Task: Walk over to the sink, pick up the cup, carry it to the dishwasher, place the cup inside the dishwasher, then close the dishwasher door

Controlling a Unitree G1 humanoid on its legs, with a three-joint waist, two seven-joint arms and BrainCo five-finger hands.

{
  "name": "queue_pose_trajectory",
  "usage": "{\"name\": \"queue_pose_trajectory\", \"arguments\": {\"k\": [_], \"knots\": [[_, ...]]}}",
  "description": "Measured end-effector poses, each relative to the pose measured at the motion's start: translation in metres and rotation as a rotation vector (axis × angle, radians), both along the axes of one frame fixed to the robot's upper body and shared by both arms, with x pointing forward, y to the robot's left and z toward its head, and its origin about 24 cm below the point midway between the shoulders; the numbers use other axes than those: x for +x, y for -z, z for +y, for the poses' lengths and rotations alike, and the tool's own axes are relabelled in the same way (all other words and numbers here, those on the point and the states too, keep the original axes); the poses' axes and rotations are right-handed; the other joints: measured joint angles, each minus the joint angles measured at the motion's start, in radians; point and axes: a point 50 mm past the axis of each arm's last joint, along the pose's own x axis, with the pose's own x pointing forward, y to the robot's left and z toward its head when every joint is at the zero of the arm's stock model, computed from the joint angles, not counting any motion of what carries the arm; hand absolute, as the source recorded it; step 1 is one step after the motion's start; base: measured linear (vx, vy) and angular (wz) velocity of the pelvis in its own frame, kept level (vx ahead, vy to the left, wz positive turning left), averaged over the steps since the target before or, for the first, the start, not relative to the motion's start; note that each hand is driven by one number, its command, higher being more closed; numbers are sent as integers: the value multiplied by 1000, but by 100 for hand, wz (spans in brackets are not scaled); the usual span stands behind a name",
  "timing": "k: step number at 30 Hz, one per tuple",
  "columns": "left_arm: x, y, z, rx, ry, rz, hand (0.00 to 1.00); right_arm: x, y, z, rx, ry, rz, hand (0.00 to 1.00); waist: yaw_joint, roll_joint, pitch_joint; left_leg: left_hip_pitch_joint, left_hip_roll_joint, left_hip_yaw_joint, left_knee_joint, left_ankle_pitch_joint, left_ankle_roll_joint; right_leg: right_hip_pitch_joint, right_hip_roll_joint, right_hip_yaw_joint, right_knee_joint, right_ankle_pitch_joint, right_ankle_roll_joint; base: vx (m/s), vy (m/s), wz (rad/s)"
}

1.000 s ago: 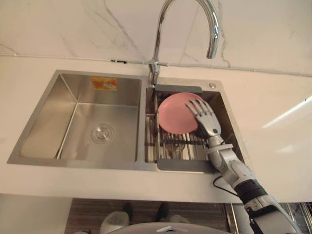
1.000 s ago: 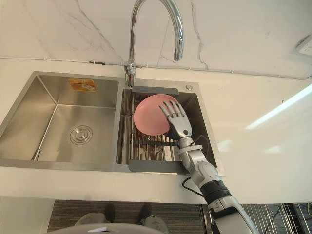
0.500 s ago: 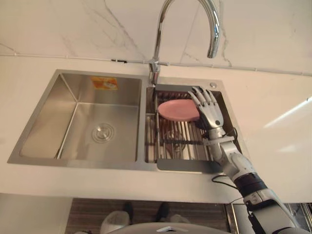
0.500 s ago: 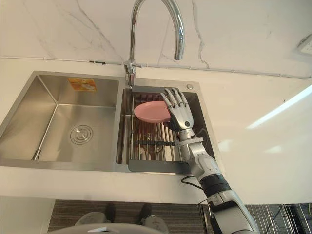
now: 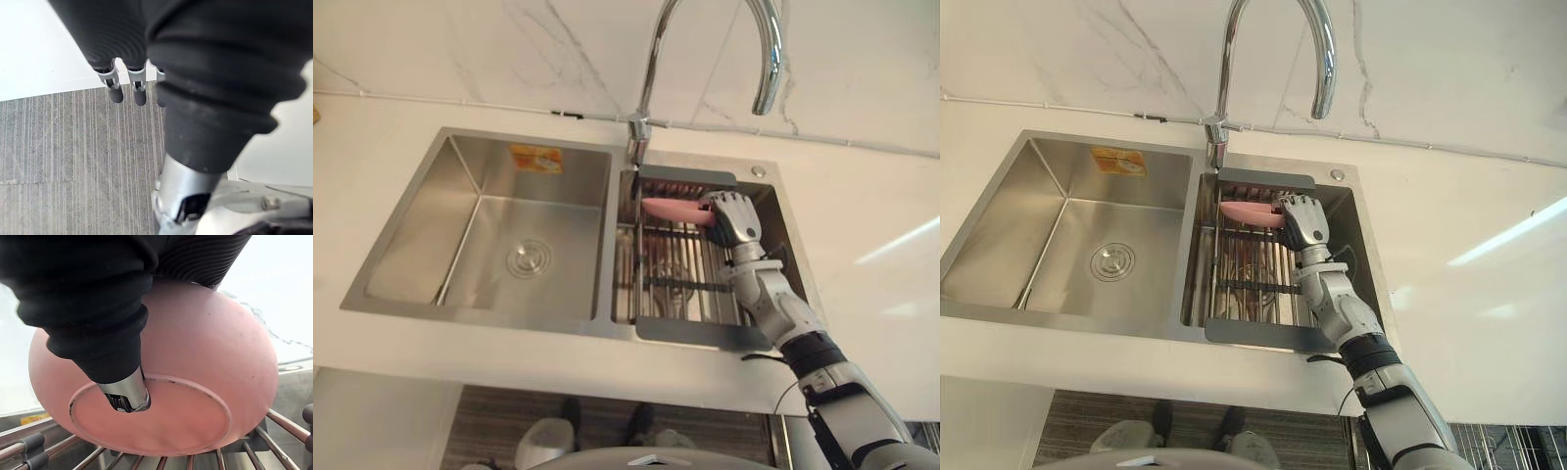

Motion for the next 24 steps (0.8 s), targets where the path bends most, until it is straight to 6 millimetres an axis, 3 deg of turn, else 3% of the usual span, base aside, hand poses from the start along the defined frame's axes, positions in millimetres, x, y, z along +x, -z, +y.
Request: {"name": "queue_pose_trajectory", "arguments": {"k": [10,17,24], "knots": [[-2,0,2,7,-18,-6,0,-1,-2,3,6,-30,-39,100,-3,-9,5,5,2,5,-23,12,-1,0,2,5,-3,2,-2,-2,3,-1],[-8,0,3,8,-18,7,0,-9,-26,19,36,-127,-144,100,-23,-11,6,28,4,30,-29,9,-6,1,5,30,-5,6,-3,28,18,-11],[-9,0,3,10,-11,9,0,-27,-36,19,85,-181,-249,100,-29,-13,4,40,10,59,-28,1,-12,13,10,55,-8,7,-5,-22,14,-10]]}}
